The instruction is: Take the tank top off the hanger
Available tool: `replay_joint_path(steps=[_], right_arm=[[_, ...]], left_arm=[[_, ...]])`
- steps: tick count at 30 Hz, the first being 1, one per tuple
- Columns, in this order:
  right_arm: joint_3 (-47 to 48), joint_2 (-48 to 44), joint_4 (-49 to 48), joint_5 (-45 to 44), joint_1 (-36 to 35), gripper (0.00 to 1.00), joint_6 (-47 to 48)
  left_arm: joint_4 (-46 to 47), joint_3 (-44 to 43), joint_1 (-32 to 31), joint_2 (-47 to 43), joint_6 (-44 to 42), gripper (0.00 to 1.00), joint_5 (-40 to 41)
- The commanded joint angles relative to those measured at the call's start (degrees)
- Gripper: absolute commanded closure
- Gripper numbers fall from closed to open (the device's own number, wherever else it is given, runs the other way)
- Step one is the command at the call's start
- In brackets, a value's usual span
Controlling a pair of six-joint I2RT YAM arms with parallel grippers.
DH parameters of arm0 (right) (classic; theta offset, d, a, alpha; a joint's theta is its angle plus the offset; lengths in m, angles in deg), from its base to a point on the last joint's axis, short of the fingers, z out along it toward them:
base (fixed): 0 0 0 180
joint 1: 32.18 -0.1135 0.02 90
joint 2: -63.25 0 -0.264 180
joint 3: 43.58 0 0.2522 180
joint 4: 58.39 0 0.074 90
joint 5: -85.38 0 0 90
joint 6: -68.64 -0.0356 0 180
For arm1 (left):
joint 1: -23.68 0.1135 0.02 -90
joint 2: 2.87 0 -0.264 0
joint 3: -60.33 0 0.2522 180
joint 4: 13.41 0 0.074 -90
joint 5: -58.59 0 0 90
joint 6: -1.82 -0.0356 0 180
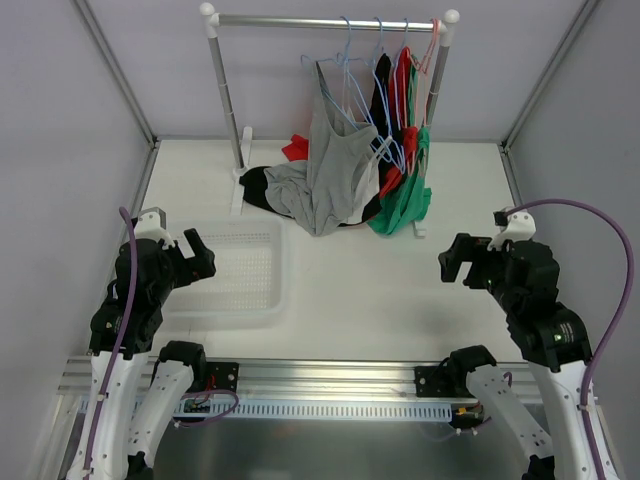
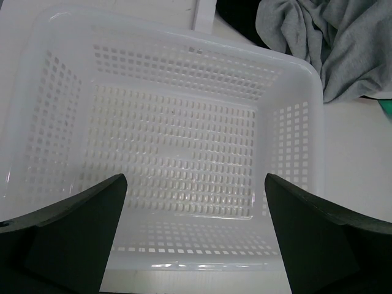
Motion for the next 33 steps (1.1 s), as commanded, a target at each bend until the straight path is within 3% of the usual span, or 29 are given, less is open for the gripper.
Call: replay_joint_path(steps=[1,6,9,10,13,19,22,25,33], right_arm=[[0.5,1.1,-2.9,0.4,-0.2,0.01,-1.2],[2.0,3.8,-4.2,1.4,-0.3,0.01,-3.0],[1.5,1.8,-11.7,9.3,-0.2,0.01,-6.8],[0.8,-0.5,-18.1,14.9,-0.2,0.01,-6.8],[0.6,-1.3,-24.4,17.8,-0.2,0.01,-7.1],[21.7,16.7,-19.9,22.8,-0.2,0.02,0.1],[35.4,29.1,-15.7,25.4,-0.4,0.14,3.1],[48.7,40.6,-11.6,23.0,-2.1,0.27,7.4],[70.7,59.9,-6.6,11.6,-10.6,0.32,16.8]], left_arm=[[1.6,0.2,-0.5,0.4,1.3,0.01,1.1],[1.6,0.3,-0.5,0.8,1.5,0.01,1.2],[1.6,0.3,-0.5,0.7,1.6,0.01,1.2],[1.6,0.4,-0.5,0.7,1.6,0.01,1.1],[1.8,0.5,-0.5,0.4,1.6,0.01,0.8],[1.8,0.5,-0.5,1.1,1.7,0.01,-0.4],[1.8,0.6,-0.5,1.1,1.7,0.01,0.0],[1.9,0.7,-0.4,1.7,1.7,0.01,0.3],[1.9,0.9,-0.4,2.8,1.6,0.01,0.5]])
